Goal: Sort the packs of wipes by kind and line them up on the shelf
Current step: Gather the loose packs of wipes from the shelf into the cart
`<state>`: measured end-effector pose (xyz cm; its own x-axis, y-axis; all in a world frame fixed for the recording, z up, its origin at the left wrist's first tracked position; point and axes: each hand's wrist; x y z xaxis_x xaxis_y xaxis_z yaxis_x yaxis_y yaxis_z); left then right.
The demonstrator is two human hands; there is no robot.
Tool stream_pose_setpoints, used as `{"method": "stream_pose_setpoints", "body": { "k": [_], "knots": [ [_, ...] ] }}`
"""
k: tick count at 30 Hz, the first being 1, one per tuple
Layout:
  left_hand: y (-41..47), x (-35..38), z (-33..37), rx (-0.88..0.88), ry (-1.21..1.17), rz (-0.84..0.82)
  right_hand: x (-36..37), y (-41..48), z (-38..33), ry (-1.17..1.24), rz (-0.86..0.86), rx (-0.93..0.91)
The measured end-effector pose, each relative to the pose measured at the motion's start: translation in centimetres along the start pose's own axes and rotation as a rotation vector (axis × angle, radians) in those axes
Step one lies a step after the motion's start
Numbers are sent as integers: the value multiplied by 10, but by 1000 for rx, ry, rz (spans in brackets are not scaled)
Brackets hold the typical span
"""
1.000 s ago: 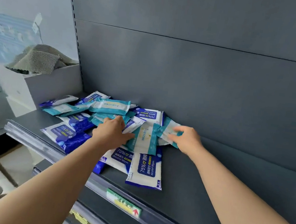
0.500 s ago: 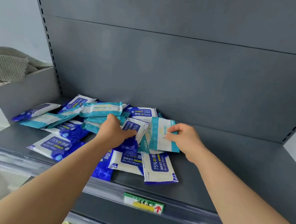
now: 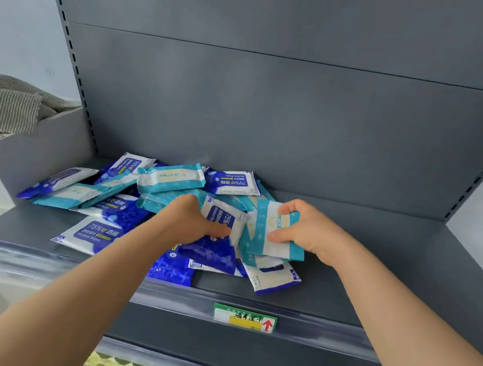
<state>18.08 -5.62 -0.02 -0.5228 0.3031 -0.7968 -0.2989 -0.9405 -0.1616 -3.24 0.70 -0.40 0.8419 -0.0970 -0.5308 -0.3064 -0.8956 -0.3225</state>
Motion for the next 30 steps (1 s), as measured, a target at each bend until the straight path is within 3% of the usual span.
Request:
{"method": "stream_pose_setpoints", "body": {
  "k": [2, 6, 11, 14, 19, 24, 30],
  "knots": [
    [-10, 7, -6, 4, 40, -21, 8, -7, 5, -94, 14, 7],
    [-18, 13, -6, 11, 16, 52, 18, -16, 10, -30, 68, 4],
    [-17, 16, -1, -76, -309, 104, 33, -21, 17, 209, 58, -24],
    [-13, 18, -4, -93, -419, 53, 35, -22, 16, 297, 16, -38],
    [-9, 27, 0, -42, -575, -34, 28, -27, 19, 298, 22, -74],
    [-16, 47, 19, -18, -690, 41, 13, -31, 27, 309, 113, -94],
    [-16, 63, 43, 161, -684, 41, -10, -38, 40, 447, 225, -137]
  ]
}}
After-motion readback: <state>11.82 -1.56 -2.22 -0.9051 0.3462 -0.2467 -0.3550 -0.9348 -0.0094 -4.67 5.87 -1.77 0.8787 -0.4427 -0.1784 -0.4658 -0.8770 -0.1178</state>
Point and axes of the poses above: each hand's wrist, its own y-axis towards the middle knuckle, its own x-axis out of the palm, z = x × y, and after that the axes turned 5 degrees about x, right-handed
